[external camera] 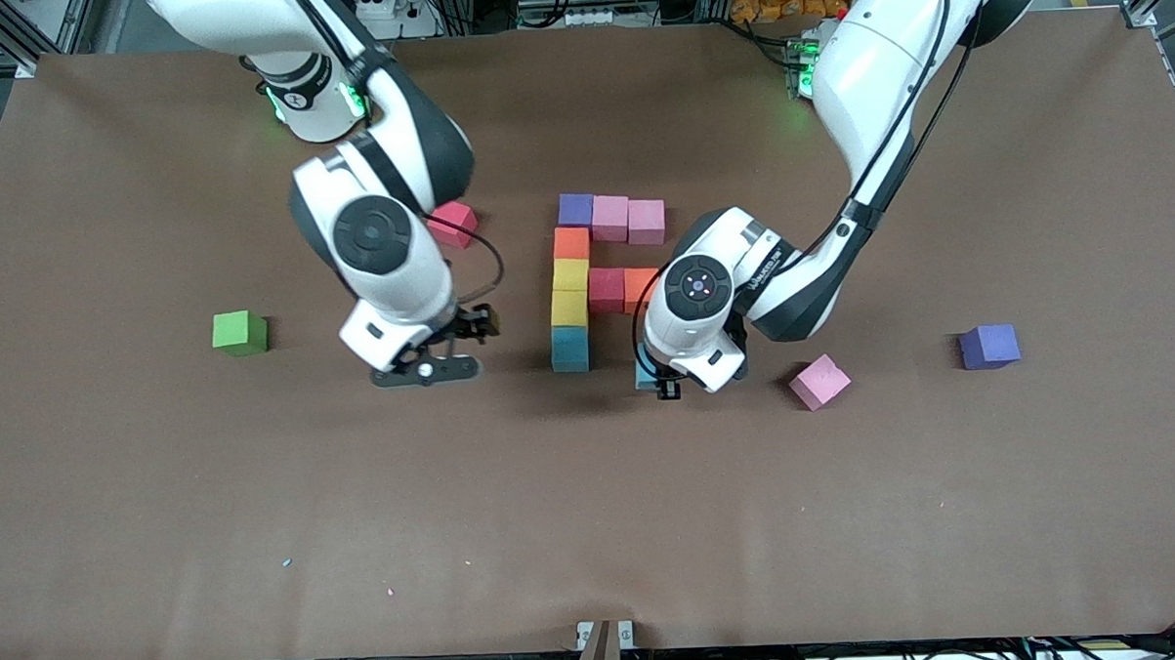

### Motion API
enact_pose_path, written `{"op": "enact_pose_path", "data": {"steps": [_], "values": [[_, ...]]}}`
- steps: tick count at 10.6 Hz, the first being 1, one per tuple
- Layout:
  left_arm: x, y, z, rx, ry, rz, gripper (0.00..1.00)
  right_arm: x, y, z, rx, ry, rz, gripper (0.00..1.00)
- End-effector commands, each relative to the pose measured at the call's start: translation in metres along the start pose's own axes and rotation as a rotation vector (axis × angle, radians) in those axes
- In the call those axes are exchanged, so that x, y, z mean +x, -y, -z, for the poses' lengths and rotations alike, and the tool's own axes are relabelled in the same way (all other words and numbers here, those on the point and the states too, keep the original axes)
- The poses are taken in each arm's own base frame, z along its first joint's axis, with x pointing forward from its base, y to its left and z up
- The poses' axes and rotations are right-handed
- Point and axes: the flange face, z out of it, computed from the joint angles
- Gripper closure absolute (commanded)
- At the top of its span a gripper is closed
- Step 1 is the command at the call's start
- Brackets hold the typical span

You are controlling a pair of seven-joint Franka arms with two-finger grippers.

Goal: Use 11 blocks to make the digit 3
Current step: 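Withdraw the right gripper while the left gripper carries cyan to the stack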

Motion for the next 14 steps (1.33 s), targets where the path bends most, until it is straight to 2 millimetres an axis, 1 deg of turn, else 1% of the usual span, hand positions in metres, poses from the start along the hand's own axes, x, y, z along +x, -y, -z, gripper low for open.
{"op": "enact_pose_path", "data": {"steps": [1,2,3,4,6,7,8,9,10,12,14], "values": [[-0.006,0.004,-0.005,-0.029,-0.008,0.02,1.0,-0.032,-0.051,0.034,-0.015,-0.04,0.027,0.0],[-0.007,0.003,-0.005,-0.035,-0.001,0.027,1.0,-0.036,-0.076,0.044,-0.016,-0.05,0.018,0.0],[-0.015,0.01,-0.012,-0.028,-0.003,0.02,1.0,-0.038,-0.1,0.052,-0.022,-0.041,0.021,0.0],[-0.016,0.009,-0.013,-0.035,0.002,0.025,1.0,-0.042,-0.119,0.065,-0.026,-0.036,-0.001,0.0],[-0.025,0.016,-0.026,-0.051,-0.009,0.022,1.0,-0.05,-0.15,0.088,-0.028,-0.036,-0.052,0.0],[-0.025,0.015,-0.032,-0.051,-0.016,0.028,1.0,-0.053,-0.164,0.096,-0.029,-0.033,-0.073,0.0],[-0.027,0.016,-0.031,-0.056,-0.012,0.03,1.0,-0.057,-0.179,0.101,-0.024,-0.02,-0.055,0.0],[-0.033,0.02,-0.034,-0.056,-0.007,0.022,1.0,-0.06,-0.193,0.107,-0.01,-0.013,-0.032,0.0],[-0.035,0.021,-0.036,-0.055,-0.007,0.023,1.0,-0.066,-0.206,0.114,0.016,-0.002,-0.032,0.0],[-0.047,0.031,-0.044,-0.048,-0.008,0.003,1.0,-0.078,-0.223,0.131,0.037,0.0,-0.017,0.0],[-0.047,0.031,-0.045,-0.05,-0.009,0.005,1.0,-0.094,-0.24,0.149,0.06,0.014,-0.027,0.0]]}}
